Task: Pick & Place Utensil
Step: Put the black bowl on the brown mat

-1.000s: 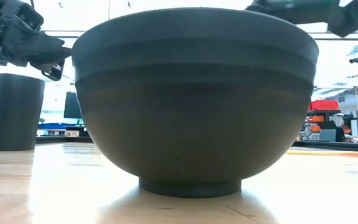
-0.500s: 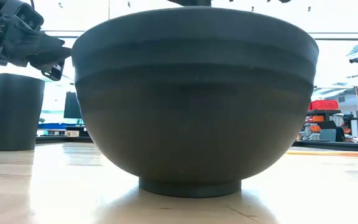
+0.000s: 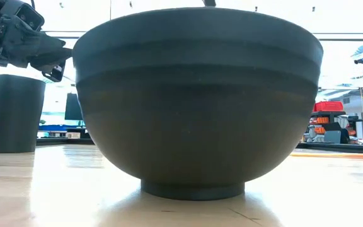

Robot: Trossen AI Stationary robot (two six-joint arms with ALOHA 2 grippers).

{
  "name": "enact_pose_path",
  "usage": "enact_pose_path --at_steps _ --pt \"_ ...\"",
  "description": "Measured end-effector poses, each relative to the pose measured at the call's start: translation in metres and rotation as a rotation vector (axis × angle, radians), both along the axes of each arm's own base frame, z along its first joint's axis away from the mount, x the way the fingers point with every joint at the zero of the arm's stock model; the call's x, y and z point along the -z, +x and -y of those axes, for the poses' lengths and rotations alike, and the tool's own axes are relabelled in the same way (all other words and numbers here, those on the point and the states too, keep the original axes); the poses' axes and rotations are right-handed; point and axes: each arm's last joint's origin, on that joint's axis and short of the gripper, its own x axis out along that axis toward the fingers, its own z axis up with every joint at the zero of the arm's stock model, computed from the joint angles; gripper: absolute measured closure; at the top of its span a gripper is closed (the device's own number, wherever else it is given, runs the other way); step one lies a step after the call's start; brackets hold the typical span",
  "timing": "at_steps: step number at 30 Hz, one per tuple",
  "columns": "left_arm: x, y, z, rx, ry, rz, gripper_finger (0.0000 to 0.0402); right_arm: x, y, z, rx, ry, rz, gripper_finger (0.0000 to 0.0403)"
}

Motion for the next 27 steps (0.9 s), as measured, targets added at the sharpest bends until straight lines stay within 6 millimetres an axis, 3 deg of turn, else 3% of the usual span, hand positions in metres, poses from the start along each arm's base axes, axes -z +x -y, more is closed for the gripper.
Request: enact_pose_path --at_steps 5,13,17,21,27 --pt "0.000 0.000 0.000 0.000 0.000 0.000 0.0287 0.002 -0.005 -0.017 -0.006 0.066 -0.011 0.0400" --pt "0.000 0.000 0.000 0.000 0.000 -0.001 0.0287 0.035 -0.003 -0.044 -0.080 0.095 -0.166 0.0401" --pt "0.000 0.000 0.000 0.000 0.000 0.000 0.0287 0.053 0.000 -0.045 -0.146 0.000 -0.283 0.0393" --pt "0.000 0.000 0.000 -0.001 0.000 0.000 0.0287 0.061 0.009 -0.038 -0.192 -0.150 -0.293 0.0380" --pt "0.000 0.000 0.000 -0.002 0.000 -0.001 0.0287 0.073 0.014 -0.027 -0.166 -0.147 -0.356 0.0368"
